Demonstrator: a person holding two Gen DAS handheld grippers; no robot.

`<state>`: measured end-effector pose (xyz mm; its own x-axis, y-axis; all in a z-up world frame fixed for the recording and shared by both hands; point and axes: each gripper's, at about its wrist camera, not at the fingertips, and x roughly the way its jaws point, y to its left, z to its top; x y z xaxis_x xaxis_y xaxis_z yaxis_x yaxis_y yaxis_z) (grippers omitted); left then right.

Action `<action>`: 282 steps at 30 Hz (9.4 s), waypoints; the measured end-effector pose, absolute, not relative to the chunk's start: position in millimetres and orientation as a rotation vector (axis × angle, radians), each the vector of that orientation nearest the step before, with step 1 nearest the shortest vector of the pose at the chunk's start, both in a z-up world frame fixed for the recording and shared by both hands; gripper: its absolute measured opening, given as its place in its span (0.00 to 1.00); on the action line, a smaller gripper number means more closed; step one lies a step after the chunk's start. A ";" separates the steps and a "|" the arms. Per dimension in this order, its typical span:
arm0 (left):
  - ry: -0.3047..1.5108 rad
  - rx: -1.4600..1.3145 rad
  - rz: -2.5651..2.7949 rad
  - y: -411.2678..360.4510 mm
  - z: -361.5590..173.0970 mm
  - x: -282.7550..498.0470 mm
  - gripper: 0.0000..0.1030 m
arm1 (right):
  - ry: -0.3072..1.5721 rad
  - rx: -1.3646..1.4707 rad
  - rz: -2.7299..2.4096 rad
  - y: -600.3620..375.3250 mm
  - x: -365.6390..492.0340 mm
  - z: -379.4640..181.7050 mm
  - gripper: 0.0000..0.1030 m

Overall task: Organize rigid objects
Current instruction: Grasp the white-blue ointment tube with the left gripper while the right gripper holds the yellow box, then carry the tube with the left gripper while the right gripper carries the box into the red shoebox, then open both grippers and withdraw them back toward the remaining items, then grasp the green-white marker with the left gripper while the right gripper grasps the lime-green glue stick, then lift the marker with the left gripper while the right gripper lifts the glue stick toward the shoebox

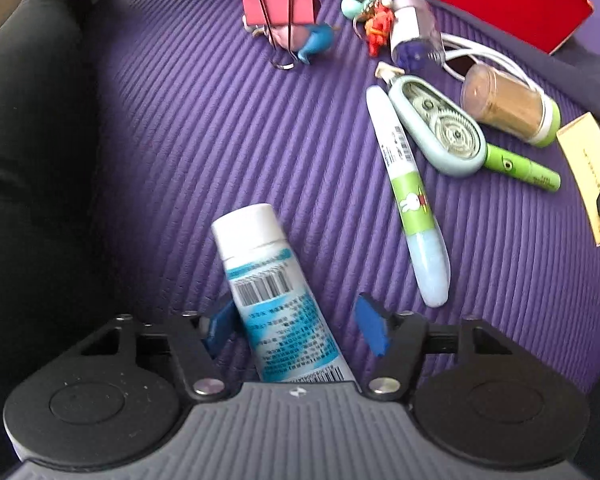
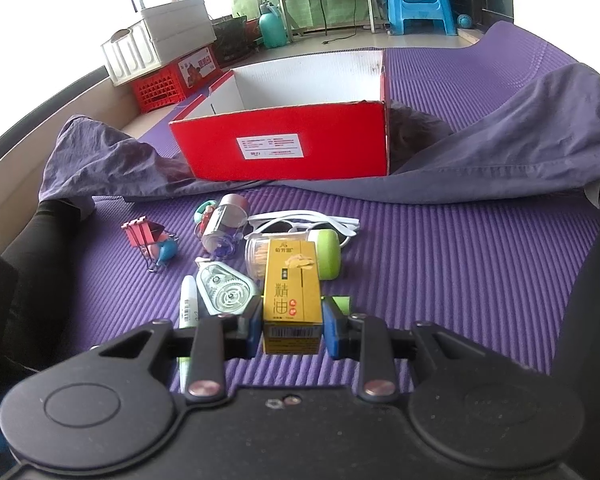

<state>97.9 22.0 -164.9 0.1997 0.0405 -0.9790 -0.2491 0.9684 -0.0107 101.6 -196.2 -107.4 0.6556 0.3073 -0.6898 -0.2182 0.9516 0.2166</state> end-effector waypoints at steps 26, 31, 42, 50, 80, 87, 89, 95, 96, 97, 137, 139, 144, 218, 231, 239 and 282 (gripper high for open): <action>1.022 -0.167 0.025 19.6 -39.5 202.8 0.39 | 0.695 0.098 0.293 -197.0 159.0 -39.2 0.28; 0.974 -0.116 -0.002 20.4 -12.8 246.4 0.39 | 0.654 0.089 0.278 -197.4 196.6 -16.4 0.28; 0.920 -0.048 -0.034 9.0 6.4 345.7 0.39 | 0.616 0.028 0.248 -176.6 286.2 -1.8 0.28; 0.933 0.008 -0.070 -6.1 -14.1 415.1 0.39 | 0.700 0.007 0.208 -165.2 358.7 -27.3 0.28; 1.295 0.058 -0.078 -34.3 -146.2 511.6 0.40 | 1.103 -0.051 0.193 -129.9 446.5 -128.7 0.31; 1.265 -0.006 -0.093 -26.1 -120.9 500.7 0.41 | 1.064 -0.037 0.212 -138.8 432.8 -113.4 0.38; 1.248 -0.010 -0.099 -25.0 -109.4 491.7 0.41 | 1.045 -0.036 0.213 -140.2 425.2 -105.0 0.40; 1.178 -0.027 -0.107 -15.8 -67.9 457.6 0.41 | 0.988 -0.010 0.210 -149.5 398.5 -72.8 0.46; 1.166 -0.031 -0.105 -13.9 -60.1 449.5 0.41 | 0.978 -0.010 0.212 -150.1 392.7 -67.0 0.47; 1.156 -0.030 -0.105 -12.7 -53.9 441.8 0.41 | 0.966 -0.008 0.212 -150.5 386.6 -60.2 0.47; 0.745 0.012 -0.133 -6.7 52.2 181.3 0.73 | 0.627 0.056 0.366 -174.2 160.6 28.4 0.94; 0.737 0.004 -0.130 -5.1 51.9 173.1 0.73 | 0.604 0.050 0.371 -173.4 152.5 28.3 0.96; 0.726 0.007 -0.103 -3.5 49.4 157.5 0.79 | 0.570 0.046 0.389 -173.4 135.9 25.2 1.00; 1.165 -0.131 -0.153 -2.1 -155.8 139.0 0.23 | 1.037 -0.377 0.600 -127.1 143.6 -159.1 0.16; 1.116 -0.217 -0.109 15.3 -137.7 132.5 0.19 | 1.093 0.005 0.512 -143.9 130.2 -140.5 0.15; 1.070 -0.227 -0.122 16.7 -117.9 125.6 0.18 | 1.064 0.087 0.489 -150.7 120.3 -122.5 0.15; 1.225 -0.156 -0.103 5.5 -158.3 137.9 0.18 | 1.083 0.121 0.459 -163.0 115.9 -126.3 0.15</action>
